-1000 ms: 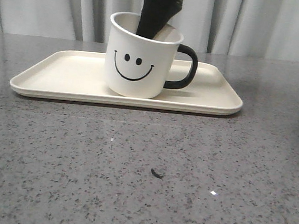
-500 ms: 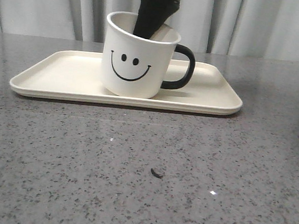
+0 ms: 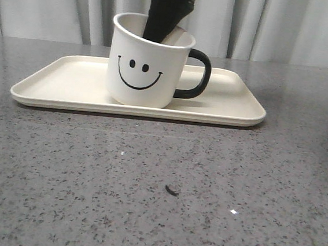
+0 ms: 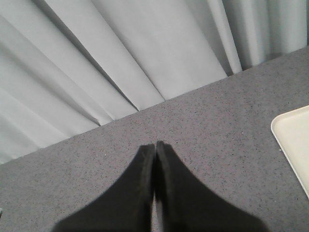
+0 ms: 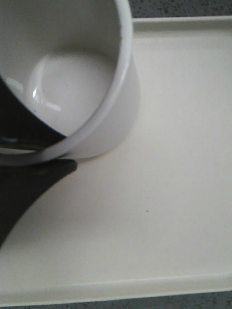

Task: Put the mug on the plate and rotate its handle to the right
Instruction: 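Lower the turned mug onto the tray and release with the right gripper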

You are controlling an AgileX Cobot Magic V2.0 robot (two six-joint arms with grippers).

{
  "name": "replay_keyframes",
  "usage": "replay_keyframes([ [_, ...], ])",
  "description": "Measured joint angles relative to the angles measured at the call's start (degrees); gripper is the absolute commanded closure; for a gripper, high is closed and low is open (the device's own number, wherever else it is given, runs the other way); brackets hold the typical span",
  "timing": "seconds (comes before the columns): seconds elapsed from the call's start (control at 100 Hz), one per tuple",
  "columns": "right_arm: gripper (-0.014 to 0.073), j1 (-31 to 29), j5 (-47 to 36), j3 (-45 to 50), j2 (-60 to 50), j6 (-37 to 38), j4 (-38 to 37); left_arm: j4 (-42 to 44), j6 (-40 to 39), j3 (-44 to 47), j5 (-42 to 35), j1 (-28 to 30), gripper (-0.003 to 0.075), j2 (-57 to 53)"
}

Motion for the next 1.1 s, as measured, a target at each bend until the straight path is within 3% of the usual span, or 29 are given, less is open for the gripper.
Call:
replay_keyframes([
  [0.37, 0.0519, 0.16, -0.02, 0.00, 0.00, 0.00, 0.10, 0.00, 0.00, 0.00, 0.00, 0.00, 0.0739, 0.00],
  [0.59, 0.0416, 0.16, -0.12, 0.00, 0.00, 0.00, 0.55, 0.00, 0.00, 0.00, 0.00, 0.00, 0.0739, 0.00],
  [1.1, 0.0415, 0.16, -0.12, 0.00, 0.00, 0.00, 2.77, 0.00, 0.00, 0.00, 0.00, 0.00, 0.0739, 0.00],
])
